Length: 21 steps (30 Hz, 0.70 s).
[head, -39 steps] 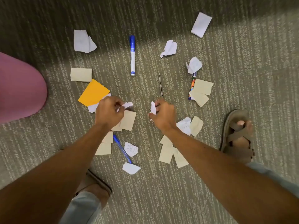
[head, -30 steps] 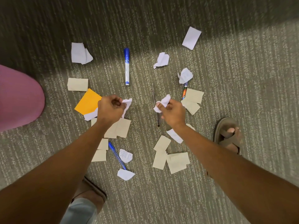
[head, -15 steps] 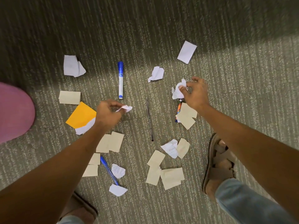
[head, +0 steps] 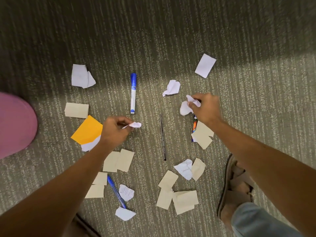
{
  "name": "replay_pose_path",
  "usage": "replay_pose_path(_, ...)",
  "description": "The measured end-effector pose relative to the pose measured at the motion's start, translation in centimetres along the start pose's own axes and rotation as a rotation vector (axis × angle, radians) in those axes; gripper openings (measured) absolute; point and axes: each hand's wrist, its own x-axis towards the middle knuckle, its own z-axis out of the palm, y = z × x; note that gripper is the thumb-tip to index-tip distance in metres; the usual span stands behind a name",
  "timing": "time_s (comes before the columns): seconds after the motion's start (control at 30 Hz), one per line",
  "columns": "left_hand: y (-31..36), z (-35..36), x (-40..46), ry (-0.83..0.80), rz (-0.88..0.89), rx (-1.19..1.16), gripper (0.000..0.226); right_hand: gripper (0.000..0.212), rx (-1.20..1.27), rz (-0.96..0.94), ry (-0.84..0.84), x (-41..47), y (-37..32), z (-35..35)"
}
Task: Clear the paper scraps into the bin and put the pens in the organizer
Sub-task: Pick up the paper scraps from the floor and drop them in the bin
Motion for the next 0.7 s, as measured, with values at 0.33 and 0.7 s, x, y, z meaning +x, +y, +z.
replay_pose_path(0.33,-0.3,-3.8,1.7,0.026,-0.106,0.153,0.034,0.036,0.324,-0.043,-0.008,2.7,-4.7,0.9)
replay_pose_path(0.7,-1.5,-10.7,3.8,0.303,-0.071,0.503,0.027,0.048,0.089,-0.138,0.029,4.9,-4.3,3.1)
